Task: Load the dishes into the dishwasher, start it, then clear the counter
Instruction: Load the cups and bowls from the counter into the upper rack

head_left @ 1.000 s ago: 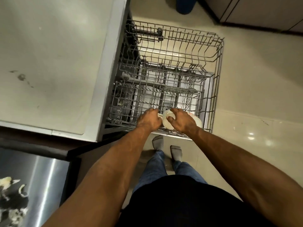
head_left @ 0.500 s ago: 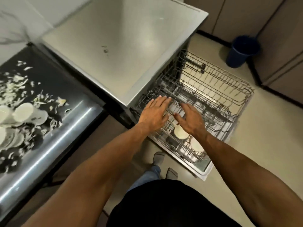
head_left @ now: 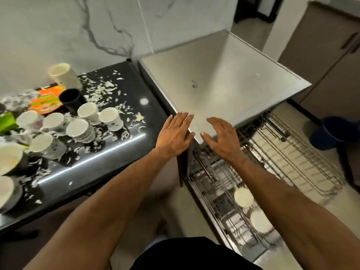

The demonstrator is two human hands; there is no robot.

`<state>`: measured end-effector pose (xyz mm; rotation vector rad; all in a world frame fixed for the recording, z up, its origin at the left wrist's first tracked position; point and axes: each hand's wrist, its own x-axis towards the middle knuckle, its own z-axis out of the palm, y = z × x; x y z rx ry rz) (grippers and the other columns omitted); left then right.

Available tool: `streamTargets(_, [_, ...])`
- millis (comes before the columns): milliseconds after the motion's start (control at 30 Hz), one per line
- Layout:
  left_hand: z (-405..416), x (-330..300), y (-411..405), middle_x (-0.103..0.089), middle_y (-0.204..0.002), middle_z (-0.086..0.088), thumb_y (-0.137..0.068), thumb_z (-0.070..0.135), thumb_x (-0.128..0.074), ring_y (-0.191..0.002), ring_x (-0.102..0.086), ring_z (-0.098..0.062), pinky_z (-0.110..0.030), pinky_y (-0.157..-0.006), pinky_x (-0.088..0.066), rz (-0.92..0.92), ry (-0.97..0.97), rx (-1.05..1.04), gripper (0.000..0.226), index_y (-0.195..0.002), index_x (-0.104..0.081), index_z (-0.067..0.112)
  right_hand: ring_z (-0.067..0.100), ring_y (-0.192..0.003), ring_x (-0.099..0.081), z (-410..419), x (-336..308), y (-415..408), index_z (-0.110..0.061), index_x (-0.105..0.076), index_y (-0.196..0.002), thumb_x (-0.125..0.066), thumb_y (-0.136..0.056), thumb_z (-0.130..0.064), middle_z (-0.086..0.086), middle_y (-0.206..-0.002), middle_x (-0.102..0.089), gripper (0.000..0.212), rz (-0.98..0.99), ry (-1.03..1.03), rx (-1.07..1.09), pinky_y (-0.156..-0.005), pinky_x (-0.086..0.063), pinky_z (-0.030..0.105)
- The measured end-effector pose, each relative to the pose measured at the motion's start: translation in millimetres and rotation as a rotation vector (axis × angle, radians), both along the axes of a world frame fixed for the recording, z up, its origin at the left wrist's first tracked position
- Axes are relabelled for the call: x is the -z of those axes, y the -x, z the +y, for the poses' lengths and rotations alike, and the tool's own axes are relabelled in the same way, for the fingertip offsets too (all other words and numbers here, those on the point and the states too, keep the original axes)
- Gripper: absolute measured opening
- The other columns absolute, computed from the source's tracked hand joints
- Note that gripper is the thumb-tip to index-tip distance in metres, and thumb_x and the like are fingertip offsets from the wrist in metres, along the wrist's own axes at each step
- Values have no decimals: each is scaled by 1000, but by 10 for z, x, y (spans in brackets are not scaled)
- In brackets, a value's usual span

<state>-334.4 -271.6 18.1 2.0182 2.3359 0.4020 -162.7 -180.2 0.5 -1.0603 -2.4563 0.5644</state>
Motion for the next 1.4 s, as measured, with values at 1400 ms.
streamTargets(1400, [-163,-230,4476,-16,-161,-8,-96,50,-50,-148,-16,-22,-37,-117,-19,-446,-267,-924,79,-155,-11,14,20,-142,-31,508,-200,5528,-20,-24,-151,-72,-82,-49,2,-156,-32,89,53,405,-588,-113,-32,42])
